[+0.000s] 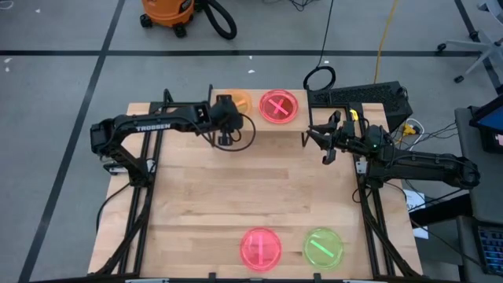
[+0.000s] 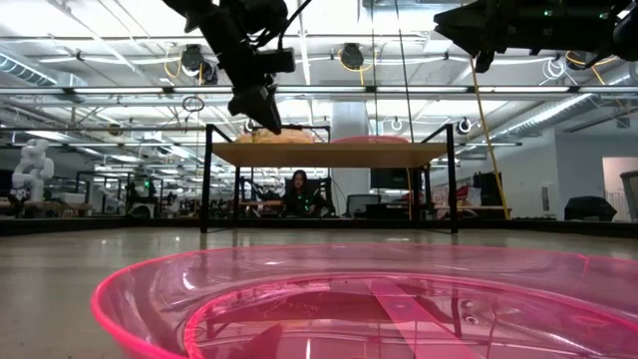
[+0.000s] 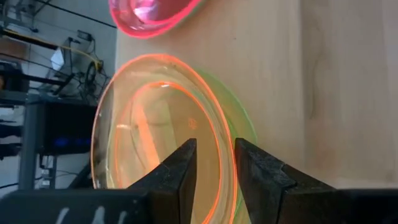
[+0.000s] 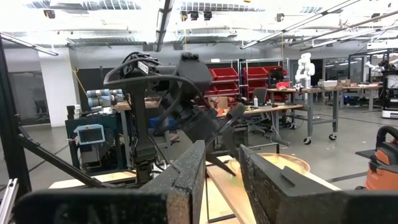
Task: Place and stack plates onto a shelf
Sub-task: Stack the orange plate on top of the green plate on the shelf, then stack the green plate on top of the orange plate on the shelf, then stack the pink plate on top of the green plate on the shelf
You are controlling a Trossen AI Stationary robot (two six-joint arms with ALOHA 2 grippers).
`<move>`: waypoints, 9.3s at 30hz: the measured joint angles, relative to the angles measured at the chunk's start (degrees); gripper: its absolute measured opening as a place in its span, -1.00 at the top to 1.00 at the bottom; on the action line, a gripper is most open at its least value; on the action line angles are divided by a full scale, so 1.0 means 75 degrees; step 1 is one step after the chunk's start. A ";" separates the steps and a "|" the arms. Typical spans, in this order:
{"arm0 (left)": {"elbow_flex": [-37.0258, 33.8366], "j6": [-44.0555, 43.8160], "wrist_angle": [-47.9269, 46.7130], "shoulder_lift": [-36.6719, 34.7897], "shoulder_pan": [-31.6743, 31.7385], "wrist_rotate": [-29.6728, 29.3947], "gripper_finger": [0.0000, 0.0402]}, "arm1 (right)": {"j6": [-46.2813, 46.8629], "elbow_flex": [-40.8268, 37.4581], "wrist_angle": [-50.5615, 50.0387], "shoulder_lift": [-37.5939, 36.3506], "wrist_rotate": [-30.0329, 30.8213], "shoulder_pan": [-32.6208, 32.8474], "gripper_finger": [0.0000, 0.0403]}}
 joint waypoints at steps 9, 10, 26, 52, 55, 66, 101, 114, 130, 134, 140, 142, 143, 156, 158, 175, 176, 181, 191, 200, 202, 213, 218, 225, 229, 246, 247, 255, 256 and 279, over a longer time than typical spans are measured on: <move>0.0386 0.0030 -0.0193 -0.0001 -0.0141 -0.0007 0.42 | 0.0004 0.0000 0.0000 0.0001 0.0000 0.0002 0.57; 0.0423 0.0048 -0.0274 -0.0001 -0.0171 -0.0007 0.42 | 0.0006 0.0000 0.0000 0.0001 0.0000 0.0000 0.57; 0.1575 -0.1271 -0.0806 -0.0011 -0.2041 -0.0511 0.42 | 0.0228 0.0005 -0.1544 0.0399 -0.0254 0.0380 0.57; -0.0897 -0.2953 0.1480 -0.1890 -0.3322 -0.1362 0.43 | -0.0539 0.1738 -0.3682 0.2837 -0.0372 0.2024 0.57; -0.2089 -0.3213 0.2466 -0.2777 -0.3421 -0.1339 0.43 | -0.0474 0.1987 -0.3747 0.3084 -0.0363 0.2118 0.57; -0.5153 -0.3158 0.6504 -0.4734 -0.3869 -0.1242 0.43 | -0.0556 0.3837 -0.4966 0.4705 -0.0397 0.2766 0.57; -0.5597 -0.4025 0.7230 -0.4451 -0.3881 -0.1188 0.43 | 0.4074 0.2548 -0.7726 0.5515 -0.2222 0.5400 0.57; -0.5600 -0.4565 0.7187 -0.4240 -0.3902 -0.1170 0.43 | 0.5442 0.1182 -0.5691 0.5512 -0.2318 0.5985 0.57; -0.5600 -0.4652 0.7208 -0.4249 -0.4239 -0.1170 0.43 | 0.5904 0.0569 -0.3837 0.5521 -0.1970 0.6100 0.82; -0.5600 -0.4801 0.7141 -0.4249 -0.4268 -0.1154 0.43 | 0.5775 0.0571 -0.3849 0.5520 -0.1956 0.6100 0.97; -0.5600 -0.4843 0.7077 -0.4197 -0.4410 -0.1126 0.43 | 0.5554 0.0571 -0.3765 0.5517 -0.1081 0.6097 1.00; -0.5600 -0.4896 0.7084 -0.4145 -0.4444 -0.1126 0.43 | 0.5504 0.0574 -0.3698 0.5517 -0.0743 0.6097 1.00; -0.5600 -0.4940 0.7079 -0.4097 -0.4453 -0.1125 0.43 | 0.5486 0.0574 -0.3675 0.5517 -0.0632 0.6097 1.00; -0.5600 -0.5255 0.7223 -0.3388 -0.4538 -0.1114 0.43 | 0.5458 0.0577 -0.3675 0.5282 0.0546 0.6091 1.00; -0.5600 -0.5253 0.7225 -0.3347 -0.4538 -0.1114 0.43 | 0.5243 0.0577 -0.3717 0.5060 0.0837 0.6088 1.00; -0.5600 -0.5396 0.7246 -0.3316 -0.4854 -0.1114 0.43 | 0.4073 0.0583 -0.2903 0.3581 0.5386 0.5709 1.00; -0.5600 -0.5409 0.7246 -0.3316 -0.4876 -0.1117 0.43 | 0.3940 0.0583 -0.2708 0.3610 0.5429 0.5648 1.00; -0.5600 -0.5439 0.7235 -0.3316 -0.5021 -0.1117 0.43 | 0.3334 0.0586 -0.1971 0.3813 0.5435 0.5289 1.00; -0.5600 -0.5354 0.7225 -0.3316 -0.5082 -0.1117 0.43 | 0.2712 0.0586 -0.0591 0.3944 0.5388 0.4302 1.00; -0.5600 -0.5202 0.7231 -0.3316 -0.5076 -0.1120 0.43 | 0.2485 0.0586 0.0518 0.3944 0.4869 0.3096 1.00; -0.5600 -0.5148 0.7243 -0.3316 -0.5057 -0.1120 0.43 | 0.2483 0.0586 0.0786 0.3944 0.4732 0.2750 1.00; -0.5600 -0.3088 0.8474 -0.3734 -0.5056 -0.2168 0.43 | 0.2948 0.0652 0.2097 0.3944 0.3633 0.0772 1.00; -0.5600 -0.2523 0.8688 -0.4087 -0.5056 -0.2606 0.43 | 0.2964 0.1394 0.2050 0.4274 0.3446 0.0239 1.00; -0.5600 -0.1860 0.8652 -0.4237 -0.5023 -0.2675 0.43 | 0.2678 0.3636 0.0806 0.6127 0.2388 -0.0171 1.00; -0.5600 -0.1608 0.8600 -0.4240 -0.5027 -0.3345 0.43 | 0.2473 0.4633 0.0111 0.6985 0.2355 -0.0536 1.00; -0.5600 -0.0316 0.9094 -0.4234 -0.4713 -0.4258 0.43 | 0.3464 0.6301 0.0077 0.8920 0.1169 -0.1590 1.00; -0.5600 -0.0318 0.9102 -0.4237 -0.4686 -0.4257 0.43 | 0.3404 0.6337 0.0055 0.8951 0.1167 -0.1614 1.00; -0.5600 -0.0327 0.9635 -0.4234 -0.4421 -0.4115 0.43 | 0.2962 0.6339 -0.0024 0.8948 0.1198 -0.1725 1.00; -0.5600 -0.0346 0.9638 -0.4234 -0.4401 -0.4054 0.43 | 0.2943 0.6339 -0.0033 0.8948 0.1201 -0.1728 1.00; -0.5600 -0.0796 0.9592 -0.4234 -0.4354 -0.3772 0.43 | 0.2487 0.6332 0.0042 0.8904 0.1134 -0.1746 0.56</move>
